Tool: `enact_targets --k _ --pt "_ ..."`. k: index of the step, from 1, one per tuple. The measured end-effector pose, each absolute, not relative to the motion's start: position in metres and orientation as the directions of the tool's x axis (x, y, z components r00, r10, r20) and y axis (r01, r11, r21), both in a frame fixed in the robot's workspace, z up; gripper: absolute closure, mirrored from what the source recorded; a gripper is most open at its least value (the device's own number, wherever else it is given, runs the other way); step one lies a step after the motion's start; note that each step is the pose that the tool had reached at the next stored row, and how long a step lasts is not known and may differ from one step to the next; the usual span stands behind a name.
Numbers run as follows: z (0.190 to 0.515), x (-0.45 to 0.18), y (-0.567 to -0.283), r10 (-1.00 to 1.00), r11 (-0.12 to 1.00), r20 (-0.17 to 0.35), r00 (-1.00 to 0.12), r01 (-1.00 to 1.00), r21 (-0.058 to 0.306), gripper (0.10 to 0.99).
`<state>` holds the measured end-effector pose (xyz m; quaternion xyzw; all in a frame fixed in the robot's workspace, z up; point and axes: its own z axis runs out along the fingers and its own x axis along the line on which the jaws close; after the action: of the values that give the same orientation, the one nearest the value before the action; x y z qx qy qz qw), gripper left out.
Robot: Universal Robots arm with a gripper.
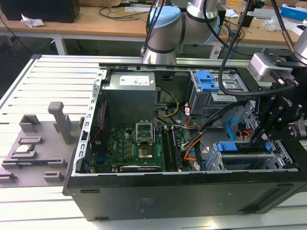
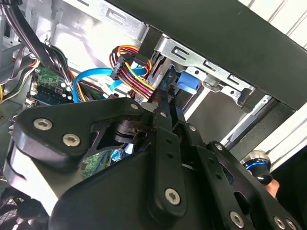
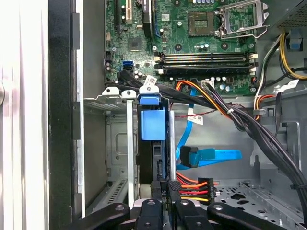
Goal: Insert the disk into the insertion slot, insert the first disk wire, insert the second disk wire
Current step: 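Insert the first disk wire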
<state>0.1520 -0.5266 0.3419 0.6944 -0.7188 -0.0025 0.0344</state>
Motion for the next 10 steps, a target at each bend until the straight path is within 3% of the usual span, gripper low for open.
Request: enact_targets --k 10 --pt "0.3374 0.1522 -0.5266 -0.998 0.046 0.046 -0.043 -0.998 0.052 0.918"
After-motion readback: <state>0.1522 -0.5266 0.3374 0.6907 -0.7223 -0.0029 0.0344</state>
